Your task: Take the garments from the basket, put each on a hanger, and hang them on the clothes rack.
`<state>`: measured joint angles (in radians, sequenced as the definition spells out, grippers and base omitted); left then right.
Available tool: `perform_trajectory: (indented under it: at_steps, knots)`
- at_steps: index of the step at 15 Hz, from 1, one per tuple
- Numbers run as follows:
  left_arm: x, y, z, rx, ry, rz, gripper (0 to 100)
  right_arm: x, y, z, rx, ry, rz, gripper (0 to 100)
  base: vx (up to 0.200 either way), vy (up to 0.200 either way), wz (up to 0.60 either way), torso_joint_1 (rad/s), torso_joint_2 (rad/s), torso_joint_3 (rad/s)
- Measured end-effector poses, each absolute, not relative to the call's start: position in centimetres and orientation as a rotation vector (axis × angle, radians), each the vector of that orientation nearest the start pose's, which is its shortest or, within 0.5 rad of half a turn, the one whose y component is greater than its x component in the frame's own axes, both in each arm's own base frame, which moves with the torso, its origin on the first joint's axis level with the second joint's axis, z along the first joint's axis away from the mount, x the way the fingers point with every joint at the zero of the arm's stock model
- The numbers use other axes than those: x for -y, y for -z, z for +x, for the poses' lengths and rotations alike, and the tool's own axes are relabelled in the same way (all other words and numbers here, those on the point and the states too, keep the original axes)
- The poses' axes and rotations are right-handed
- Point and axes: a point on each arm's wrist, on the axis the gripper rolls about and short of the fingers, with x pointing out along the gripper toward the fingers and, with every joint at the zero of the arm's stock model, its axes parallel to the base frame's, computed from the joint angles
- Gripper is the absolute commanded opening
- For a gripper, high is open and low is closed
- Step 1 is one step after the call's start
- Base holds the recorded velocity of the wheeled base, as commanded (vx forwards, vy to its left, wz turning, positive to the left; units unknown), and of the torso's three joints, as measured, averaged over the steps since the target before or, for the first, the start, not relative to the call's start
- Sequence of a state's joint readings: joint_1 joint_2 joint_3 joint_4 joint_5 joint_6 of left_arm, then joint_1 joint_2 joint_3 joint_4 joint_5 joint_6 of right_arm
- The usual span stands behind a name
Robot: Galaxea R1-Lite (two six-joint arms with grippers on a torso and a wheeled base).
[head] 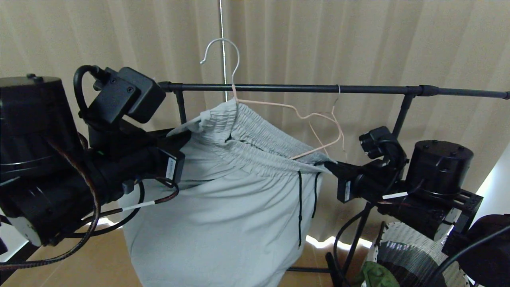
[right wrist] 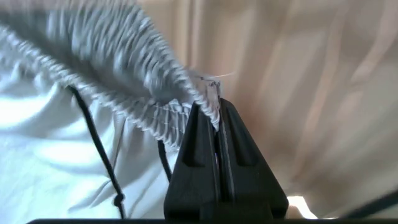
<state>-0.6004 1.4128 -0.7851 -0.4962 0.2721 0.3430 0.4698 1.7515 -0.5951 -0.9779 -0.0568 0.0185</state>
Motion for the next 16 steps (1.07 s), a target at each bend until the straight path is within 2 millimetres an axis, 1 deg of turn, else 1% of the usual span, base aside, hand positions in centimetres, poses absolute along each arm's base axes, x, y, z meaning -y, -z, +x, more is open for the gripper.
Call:
perform_trajectory:
  at_steps: [2,4,8,11,16]
  knots:
    - [12.2,-23.1,19.5,-0.085,0.34,0.472,0,-12.1,-15.6,27.1,-0.146,-0.367,-0.017,0,0.0,0.0,0.0,0.0,0.0,0.0]
    - [11.6,-22.0,19.0,-0.108,0.341,0.538,0,-11.5,-16.2,27.5,-0.123,-0.343,-0.009,0,0.0,0.0,0.0,0.0,0.0,0.0]
    - [10.2,-20.4,18.8,-0.156,0.31,0.651,0,-11.1,-16.7,27.3,-0.11,-0.338,-0.006,0,0.0,0.0,0.0,0.0,0.0,0.0]
    - [9.2,-19.9,19.3,-0.187,0.267,0.696,0,-11.0,-17.1,26.9,-0.1,-0.343,-0.004,0,0.0,0.0,0.0,0.0,0.0,0.0]
    - [9.3,-19.4,19.9,-0.218,0.247,0.718,0,-13.7,-17.3,25.0,-0.088,-0.454,-0.057,0,0.0,0.0,0.0,0.0,0.0,0.0]
